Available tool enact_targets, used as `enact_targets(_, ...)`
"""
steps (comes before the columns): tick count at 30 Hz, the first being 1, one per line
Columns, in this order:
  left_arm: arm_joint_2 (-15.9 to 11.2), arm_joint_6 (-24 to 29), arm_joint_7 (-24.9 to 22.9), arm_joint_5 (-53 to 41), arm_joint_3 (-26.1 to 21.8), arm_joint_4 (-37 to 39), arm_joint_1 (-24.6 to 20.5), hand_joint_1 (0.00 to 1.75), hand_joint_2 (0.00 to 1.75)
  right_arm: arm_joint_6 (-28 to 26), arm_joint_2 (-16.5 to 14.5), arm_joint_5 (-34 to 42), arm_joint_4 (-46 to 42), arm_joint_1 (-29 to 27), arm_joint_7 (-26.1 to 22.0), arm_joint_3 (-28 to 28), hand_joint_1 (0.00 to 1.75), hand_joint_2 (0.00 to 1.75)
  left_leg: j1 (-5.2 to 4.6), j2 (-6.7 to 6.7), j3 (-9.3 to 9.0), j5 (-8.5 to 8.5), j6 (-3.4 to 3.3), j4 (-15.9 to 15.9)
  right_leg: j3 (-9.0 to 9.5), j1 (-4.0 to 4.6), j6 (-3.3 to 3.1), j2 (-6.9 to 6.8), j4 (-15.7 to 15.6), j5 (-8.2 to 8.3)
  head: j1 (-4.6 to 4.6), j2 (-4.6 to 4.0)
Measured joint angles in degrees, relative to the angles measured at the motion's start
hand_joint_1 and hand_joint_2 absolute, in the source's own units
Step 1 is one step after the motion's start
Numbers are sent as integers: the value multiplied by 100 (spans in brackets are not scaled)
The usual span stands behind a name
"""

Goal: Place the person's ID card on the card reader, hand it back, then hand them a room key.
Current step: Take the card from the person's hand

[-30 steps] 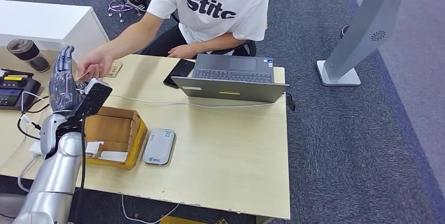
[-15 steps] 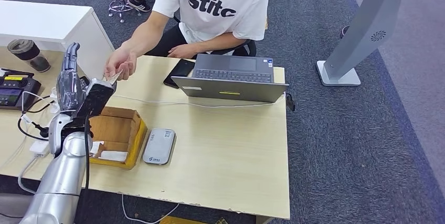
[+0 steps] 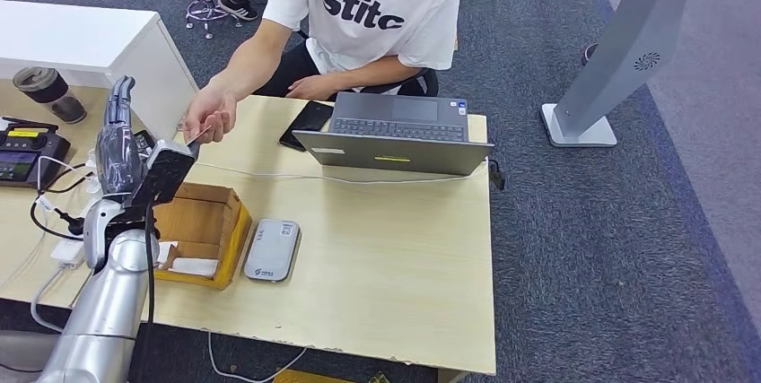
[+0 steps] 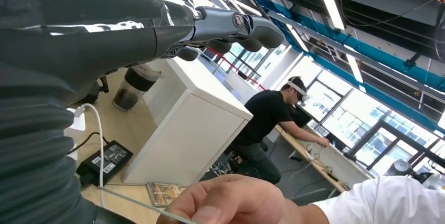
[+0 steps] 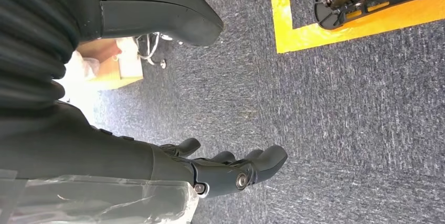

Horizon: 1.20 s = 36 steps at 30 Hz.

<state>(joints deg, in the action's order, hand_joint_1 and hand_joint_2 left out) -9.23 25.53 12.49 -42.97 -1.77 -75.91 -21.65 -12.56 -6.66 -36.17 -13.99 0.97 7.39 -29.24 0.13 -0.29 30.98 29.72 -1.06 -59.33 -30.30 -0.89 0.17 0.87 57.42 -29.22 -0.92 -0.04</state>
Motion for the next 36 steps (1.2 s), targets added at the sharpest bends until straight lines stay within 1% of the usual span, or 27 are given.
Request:
enact_targets(11, -27, 105, 43, -69, 0, 0, 44, 0, 175, 8, -1, -89, 2, -2, 6, -55, 0, 175, 0, 0, 0, 0, 0, 0, 0, 0, 0, -1, 0, 0, 0, 0)
enact_targets(12, -34, 107, 43, -70, 0, 0, 44, 8, 175, 8, -1, -98, 2, -2, 7, -64, 0, 175, 0, 0, 0, 0, 0, 0, 0, 0, 0, -1, 0, 0, 0, 0)
enact_targets(13, -40, 108, 43, -71, 0, 0, 45, 48, 175, 8, -1, -100, 2, -2, 7, -73, 0, 175, 0, 0, 0, 0, 0, 0, 0, 0, 0, -1, 0, 0, 0, 0)
enact_targets(15, -48, 109, 43, -71, 0, 1, 46, 135, 175, 10, -1, -101, 2, -2, 7, -86, 0, 175, 0, 0, 0, 0, 0, 0, 0, 0, 0, -1, 0, 0, 0, 0)
enact_targets(16, -50, 109, 43, -70, 0, 2, 46, 170, 175, 12, -1, -101, 2, -3, 7, -89, 0, 175, 0, 0, 0, 0, 0, 0, 0, 0, 0, -1, 0, 0, 0, 0)
enact_targets(17, -51, 109, 43, -69, 0, 4, 46, 175, 175, 14, -1, -101, 2, -3, 7, -91, 0, 175, 0, 0, 0, 0, 0, 0, 0, 0, 0, -1, 0, 0, 0, 0)
enact_targets(36, -144, 109, 75, -66, 0, 52, 66, 175, 175, 32, -1, -114, 27, -8, 7, -114, 0, 175, 1, 0, 1, 0, 0, 1, 0, 0, 0, 0, 0, 0, 0, 0)
